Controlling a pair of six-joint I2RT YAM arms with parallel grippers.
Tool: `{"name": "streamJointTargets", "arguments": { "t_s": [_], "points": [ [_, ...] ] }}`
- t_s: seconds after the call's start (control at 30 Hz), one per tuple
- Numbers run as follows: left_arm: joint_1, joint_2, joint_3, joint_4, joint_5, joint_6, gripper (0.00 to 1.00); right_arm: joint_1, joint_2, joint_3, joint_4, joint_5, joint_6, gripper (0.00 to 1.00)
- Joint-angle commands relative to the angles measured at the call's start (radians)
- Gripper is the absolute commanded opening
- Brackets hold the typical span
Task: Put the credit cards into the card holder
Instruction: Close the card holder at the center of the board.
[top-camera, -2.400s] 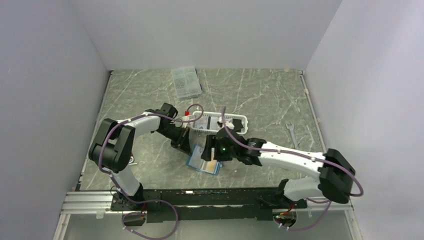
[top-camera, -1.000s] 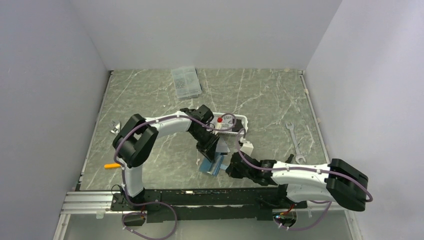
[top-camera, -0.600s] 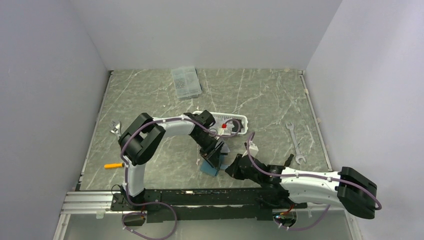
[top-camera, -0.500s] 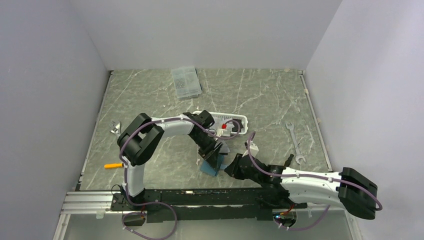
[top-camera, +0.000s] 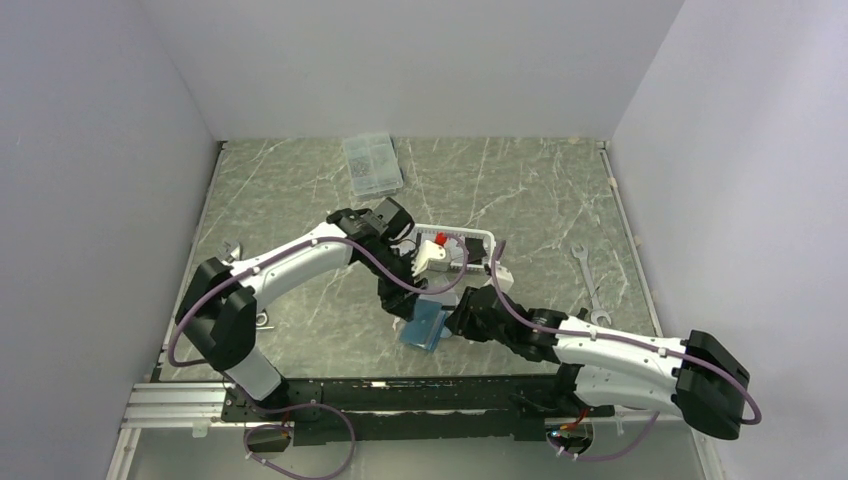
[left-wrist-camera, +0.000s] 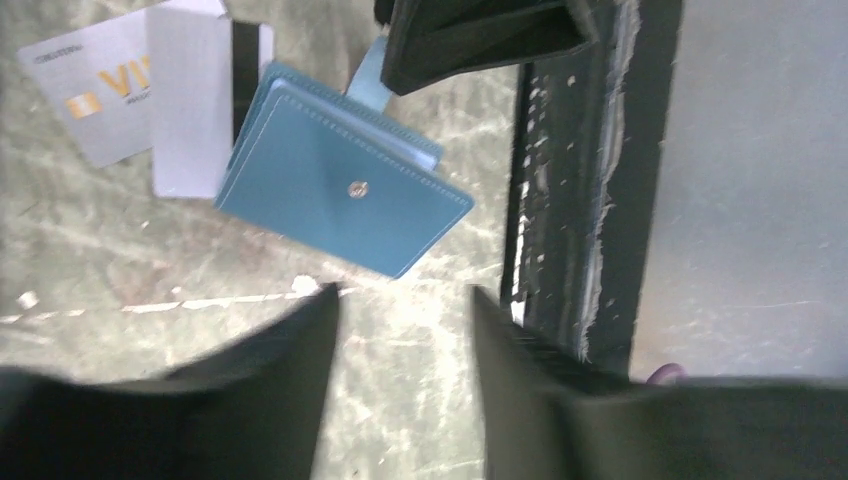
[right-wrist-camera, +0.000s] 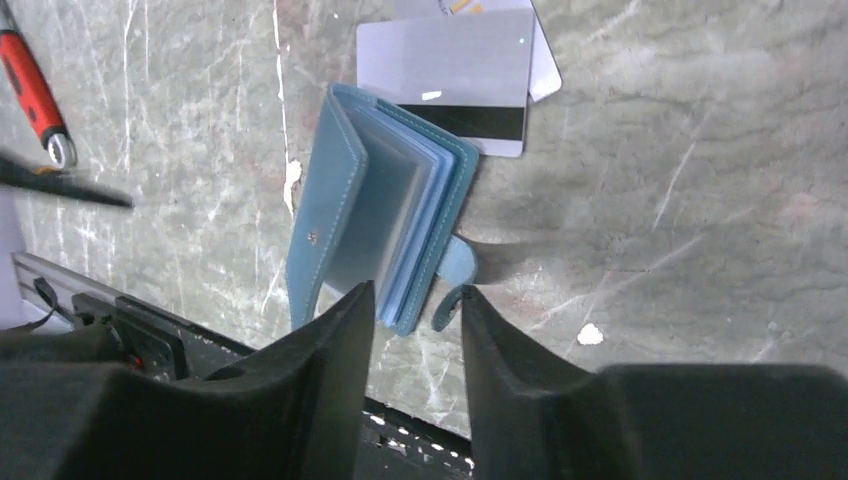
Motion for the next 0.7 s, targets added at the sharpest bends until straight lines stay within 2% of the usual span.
{"name": "streamJointTargets", "arguments": {
  "t_s": [0.0,0.03,0.07,0.13,0.2,0.33,0.37,0.4,0.47,0.57,0.67],
  "points": [
    [0.013,-0.059,0.022,-0.054,-0.115,0.06,0.39,-0.008,0.047,0.121,-0.105,-0.002,-0.06,0.44],
    [0.023,-0.079,0.02,-0.047,-0.138,0.046,0.24,-0.007,0.058,0.143,-0.13,0.001,-0.067,0.46],
    [0.042,-0.09,0.022,-0.045,-0.155,0.035,0.14,-0.008,0.066,0.166,-0.167,0.007,-0.072,0.47],
    [0.08,-0.105,0.041,-0.054,-0.187,0.02,0.01,-0.007,0.075,0.205,-0.21,0.022,-0.081,0.48],
    [0.105,-0.115,0.07,-0.076,-0.23,0.015,0.01,-0.007,0.074,0.241,-0.239,0.037,-0.098,0.48],
    [0.12,-0.187,0.075,-0.073,-0.245,0.004,0.11,-0.009,0.112,0.316,-0.201,0.028,-0.167,0.45],
    [0.121,-0.211,0.068,-0.058,-0.251,-0.017,0.09,-0.009,0.14,0.333,-0.186,0.01,-0.182,0.43],
    [0.124,-0.225,0.062,-0.026,-0.266,-0.052,0.01,-0.008,0.17,0.35,-0.174,-0.008,-0.193,0.42],
    [0.156,-0.218,0.081,-0.035,-0.266,-0.09,0.0,-0.008,0.231,0.358,-0.127,-0.044,-0.206,0.37],
    [0.26,-0.174,0.128,-0.078,-0.156,-0.116,0.0,-0.007,0.298,0.325,-0.045,-0.098,-0.205,0.32],
    [0.345,-0.103,0.229,-0.29,0.183,0.041,0.0,-0.007,0.344,0.29,-0.008,-0.121,-0.199,0.29]
  ]
}}
